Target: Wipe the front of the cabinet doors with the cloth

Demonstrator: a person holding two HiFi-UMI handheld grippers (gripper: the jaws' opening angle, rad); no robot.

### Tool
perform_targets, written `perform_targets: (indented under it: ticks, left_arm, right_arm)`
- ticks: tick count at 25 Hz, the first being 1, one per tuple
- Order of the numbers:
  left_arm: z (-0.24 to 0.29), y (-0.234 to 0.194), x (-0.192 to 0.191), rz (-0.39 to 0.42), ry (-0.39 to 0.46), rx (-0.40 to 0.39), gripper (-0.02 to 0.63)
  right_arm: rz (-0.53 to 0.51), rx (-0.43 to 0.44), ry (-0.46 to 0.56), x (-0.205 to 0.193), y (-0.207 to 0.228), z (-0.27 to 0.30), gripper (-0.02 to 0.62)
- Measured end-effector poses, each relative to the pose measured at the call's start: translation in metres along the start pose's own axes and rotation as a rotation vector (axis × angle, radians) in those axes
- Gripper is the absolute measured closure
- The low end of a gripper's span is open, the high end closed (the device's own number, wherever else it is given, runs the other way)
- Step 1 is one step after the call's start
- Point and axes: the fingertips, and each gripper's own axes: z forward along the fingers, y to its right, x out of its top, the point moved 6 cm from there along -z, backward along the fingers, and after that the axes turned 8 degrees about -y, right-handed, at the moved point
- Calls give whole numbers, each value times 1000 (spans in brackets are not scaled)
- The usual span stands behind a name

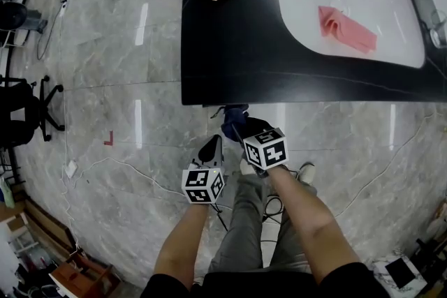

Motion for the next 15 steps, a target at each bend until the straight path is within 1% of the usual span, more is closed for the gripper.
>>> perform_targets:
  ticks: [5,10,15]
  left_arm:
    - [11,8,8,-24,5,-41,598]
    - [20,29,14,0,3,-58,597]
    - [32,58,15,19,-6,-80,597]
  right_arm:
    - [-15,-49,8,4,22,-15,506]
    - [3,-85,13,-3,49,-38,506]
    - [15,-105,25,-10,72,-61,506]
